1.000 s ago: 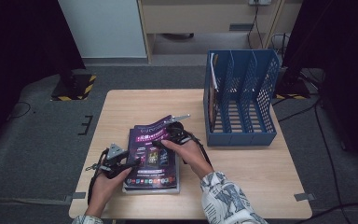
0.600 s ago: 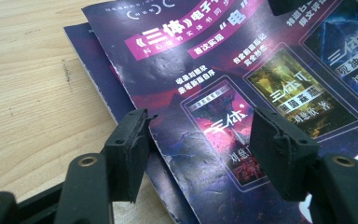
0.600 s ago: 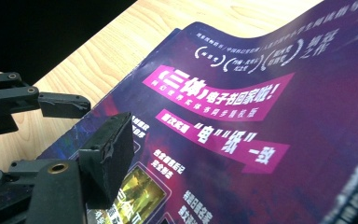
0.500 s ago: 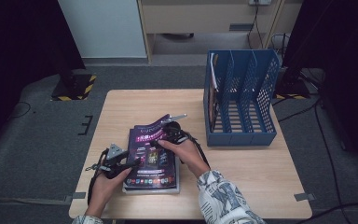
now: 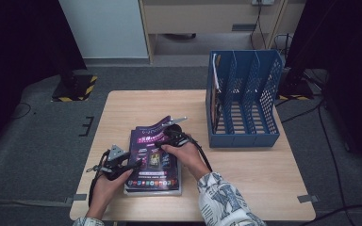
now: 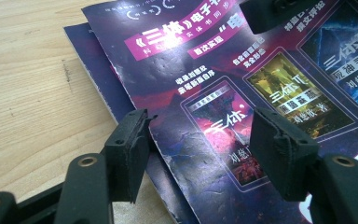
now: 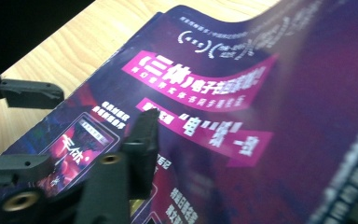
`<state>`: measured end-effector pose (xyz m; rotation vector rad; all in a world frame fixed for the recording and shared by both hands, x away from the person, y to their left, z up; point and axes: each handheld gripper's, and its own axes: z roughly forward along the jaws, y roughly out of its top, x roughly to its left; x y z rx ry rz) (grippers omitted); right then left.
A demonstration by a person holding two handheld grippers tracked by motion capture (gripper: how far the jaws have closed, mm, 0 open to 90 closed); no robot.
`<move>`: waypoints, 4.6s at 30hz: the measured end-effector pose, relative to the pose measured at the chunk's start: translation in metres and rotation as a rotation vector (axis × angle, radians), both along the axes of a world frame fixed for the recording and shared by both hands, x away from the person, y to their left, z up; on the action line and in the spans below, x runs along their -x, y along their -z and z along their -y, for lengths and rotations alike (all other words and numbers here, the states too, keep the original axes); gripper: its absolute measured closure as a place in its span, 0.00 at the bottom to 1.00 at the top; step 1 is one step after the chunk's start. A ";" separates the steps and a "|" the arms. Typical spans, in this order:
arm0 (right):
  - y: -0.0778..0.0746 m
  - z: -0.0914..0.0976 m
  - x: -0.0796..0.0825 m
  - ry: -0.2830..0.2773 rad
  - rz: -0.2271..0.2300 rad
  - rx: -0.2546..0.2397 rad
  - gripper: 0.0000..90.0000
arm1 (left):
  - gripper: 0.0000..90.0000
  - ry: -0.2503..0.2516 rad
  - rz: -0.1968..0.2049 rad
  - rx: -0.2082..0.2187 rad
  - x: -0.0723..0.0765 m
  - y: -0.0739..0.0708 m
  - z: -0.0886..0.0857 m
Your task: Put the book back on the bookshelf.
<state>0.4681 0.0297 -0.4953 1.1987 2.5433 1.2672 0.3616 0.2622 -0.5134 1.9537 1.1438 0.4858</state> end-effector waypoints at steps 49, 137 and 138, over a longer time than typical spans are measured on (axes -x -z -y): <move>-0.070 0.018 0.019 0.007 0.344 -0.196 0.92 | 0.24 0.058 -0.050 0.084 -0.004 0.000 0.001; -0.087 0.025 0.029 -0.095 0.408 -0.255 0.84 | 0.94 0.028 -0.020 0.070 -0.004 -0.017 -0.007; -0.087 0.025 0.028 -0.094 0.405 -0.256 0.83 | 0.94 0.028 -0.016 0.066 -0.004 -0.017 -0.007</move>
